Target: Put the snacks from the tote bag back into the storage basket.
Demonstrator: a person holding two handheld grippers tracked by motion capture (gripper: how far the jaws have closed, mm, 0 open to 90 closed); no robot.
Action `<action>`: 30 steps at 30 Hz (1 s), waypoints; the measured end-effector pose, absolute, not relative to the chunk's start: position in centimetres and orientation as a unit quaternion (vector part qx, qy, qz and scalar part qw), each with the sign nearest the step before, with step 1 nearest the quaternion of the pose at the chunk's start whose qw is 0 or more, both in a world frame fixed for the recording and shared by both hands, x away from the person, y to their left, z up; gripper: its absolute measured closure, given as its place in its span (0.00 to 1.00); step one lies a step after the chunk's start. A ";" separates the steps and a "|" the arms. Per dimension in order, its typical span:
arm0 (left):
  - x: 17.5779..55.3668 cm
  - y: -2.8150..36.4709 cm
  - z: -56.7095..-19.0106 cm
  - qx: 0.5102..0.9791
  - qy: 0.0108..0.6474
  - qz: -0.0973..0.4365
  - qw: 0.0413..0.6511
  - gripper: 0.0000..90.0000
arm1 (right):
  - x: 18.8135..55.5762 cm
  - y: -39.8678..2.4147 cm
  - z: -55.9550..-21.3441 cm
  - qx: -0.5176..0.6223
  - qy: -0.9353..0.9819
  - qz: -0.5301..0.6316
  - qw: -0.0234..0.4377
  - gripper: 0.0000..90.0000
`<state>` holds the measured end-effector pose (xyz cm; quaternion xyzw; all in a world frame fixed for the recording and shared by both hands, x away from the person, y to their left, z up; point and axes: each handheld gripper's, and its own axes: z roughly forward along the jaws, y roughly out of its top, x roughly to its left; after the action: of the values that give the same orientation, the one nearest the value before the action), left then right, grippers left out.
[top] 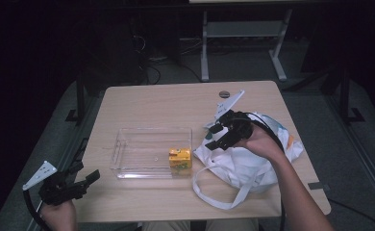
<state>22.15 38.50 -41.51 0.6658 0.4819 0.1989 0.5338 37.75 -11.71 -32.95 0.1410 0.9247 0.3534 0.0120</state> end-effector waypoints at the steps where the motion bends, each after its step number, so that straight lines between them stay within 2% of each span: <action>1: 22.2 38.5 -41.5 0.666 0.482 0.199 0.533 0.14 | 37.7 -11.8 -33.0 0.141 0.925 0.352 0.013 0.37; 30: 22.1 38.5 -41.5 0.665 0.484 0.197 0.534 0.14 | 36.8 -16.3 -34.0 0.185 0.918 0.350 0.022 0.37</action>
<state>22.08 38.45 -41.52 0.6654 0.4837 0.1967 0.5335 36.84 -16.31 -34.04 0.1847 0.9180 0.3504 0.0222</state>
